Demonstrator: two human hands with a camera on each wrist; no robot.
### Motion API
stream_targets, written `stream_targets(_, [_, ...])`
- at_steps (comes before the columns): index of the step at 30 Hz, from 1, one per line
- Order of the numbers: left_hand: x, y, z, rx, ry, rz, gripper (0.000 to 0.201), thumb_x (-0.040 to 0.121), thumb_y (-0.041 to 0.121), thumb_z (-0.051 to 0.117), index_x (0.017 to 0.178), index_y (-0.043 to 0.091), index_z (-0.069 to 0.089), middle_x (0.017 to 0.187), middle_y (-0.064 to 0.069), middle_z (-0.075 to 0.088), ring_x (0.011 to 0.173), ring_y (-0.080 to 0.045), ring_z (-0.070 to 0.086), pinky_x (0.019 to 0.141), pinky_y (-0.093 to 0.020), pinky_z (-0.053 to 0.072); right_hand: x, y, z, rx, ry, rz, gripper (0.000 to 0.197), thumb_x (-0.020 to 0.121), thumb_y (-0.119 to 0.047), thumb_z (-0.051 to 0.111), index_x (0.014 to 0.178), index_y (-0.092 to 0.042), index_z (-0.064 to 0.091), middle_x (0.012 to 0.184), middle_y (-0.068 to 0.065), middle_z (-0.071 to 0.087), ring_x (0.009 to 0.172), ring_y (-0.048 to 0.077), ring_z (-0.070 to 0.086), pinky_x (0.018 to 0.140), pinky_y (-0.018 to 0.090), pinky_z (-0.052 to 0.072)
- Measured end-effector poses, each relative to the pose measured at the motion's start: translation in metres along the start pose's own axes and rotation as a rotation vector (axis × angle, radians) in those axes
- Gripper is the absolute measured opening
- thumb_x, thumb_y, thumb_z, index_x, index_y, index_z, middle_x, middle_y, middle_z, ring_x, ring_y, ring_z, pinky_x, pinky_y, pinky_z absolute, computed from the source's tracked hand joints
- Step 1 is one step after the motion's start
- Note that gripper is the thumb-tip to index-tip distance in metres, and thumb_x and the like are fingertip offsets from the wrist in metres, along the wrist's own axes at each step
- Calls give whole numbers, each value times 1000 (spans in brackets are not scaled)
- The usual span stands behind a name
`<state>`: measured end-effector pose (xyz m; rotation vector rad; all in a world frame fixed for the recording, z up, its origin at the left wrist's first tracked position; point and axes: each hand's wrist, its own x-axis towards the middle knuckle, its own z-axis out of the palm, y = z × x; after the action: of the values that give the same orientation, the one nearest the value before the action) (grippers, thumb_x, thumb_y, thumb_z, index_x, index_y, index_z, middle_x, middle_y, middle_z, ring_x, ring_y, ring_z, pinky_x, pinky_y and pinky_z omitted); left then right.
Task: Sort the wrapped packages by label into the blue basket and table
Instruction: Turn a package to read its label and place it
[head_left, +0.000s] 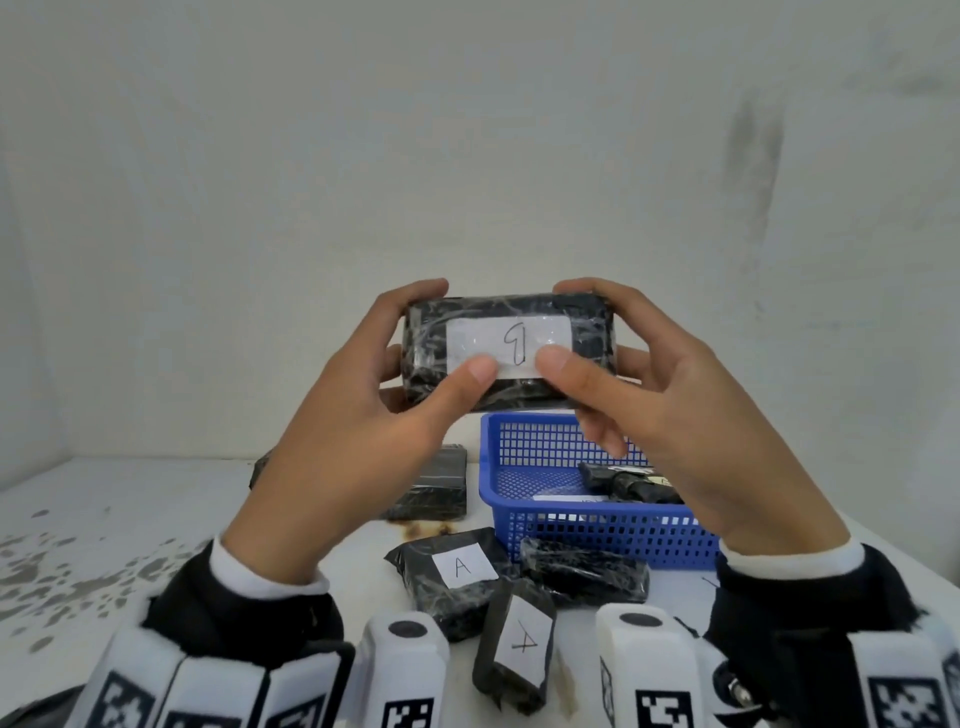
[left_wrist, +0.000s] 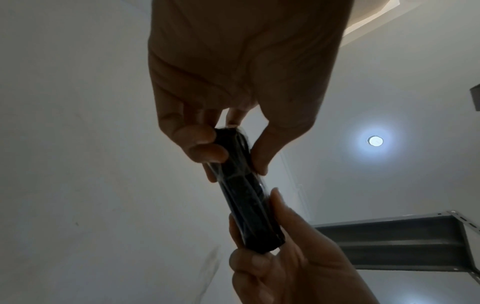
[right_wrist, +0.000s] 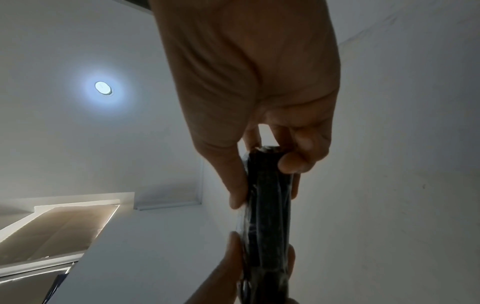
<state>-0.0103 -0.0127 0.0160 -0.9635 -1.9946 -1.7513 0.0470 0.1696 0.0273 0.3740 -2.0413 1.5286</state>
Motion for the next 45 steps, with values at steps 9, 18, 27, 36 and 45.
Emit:
stream_targets(9, [1,2,-4,-34,4,2,36,85,51,58,120,43,57,74,8,67,59,-13,60,51,-23,46,1,-1,-3,57,-21,17,44,73,-44,68,117,-40,67,74,0,72,60,23,63,54,27,50])
stream_targets(18, [2,0,-3,-56,-31,-1,18,92,47,52,103,34,58,74,2,66,59,-17,61,48,-26,46,1,-1,-1,34,34,12,31,74,-51,63,100,-35,72,75,4,71,59,26,64,50,31,44])
stream_targets(27, [0,0,-2,-43,-36,-16,28,81,55,61,100,35,55,70,9,66,54,-14,62,47,-24,44,-1,-3,2,-4,44,-5,24,77,-50,65,95,-35,72,67,9,64,58,26,53,42,17,40])
stream_targets(36, [1,3,-3,-46,-5,-5,33,79,58,63,104,37,55,75,8,70,62,-18,68,57,-29,51,0,1,2,21,-18,-43,33,73,-44,69,106,-41,67,79,0,71,59,11,59,54,23,48])
stream_targets(45, [1,1,-12,-31,-19,-34,38,73,60,69,102,35,66,101,1,73,94,-19,71,97,-44,50,2,1,1,-1,21,-11,49,67,-59,64,113,-42,67,96,0,77,72,15,70,71,30,54])
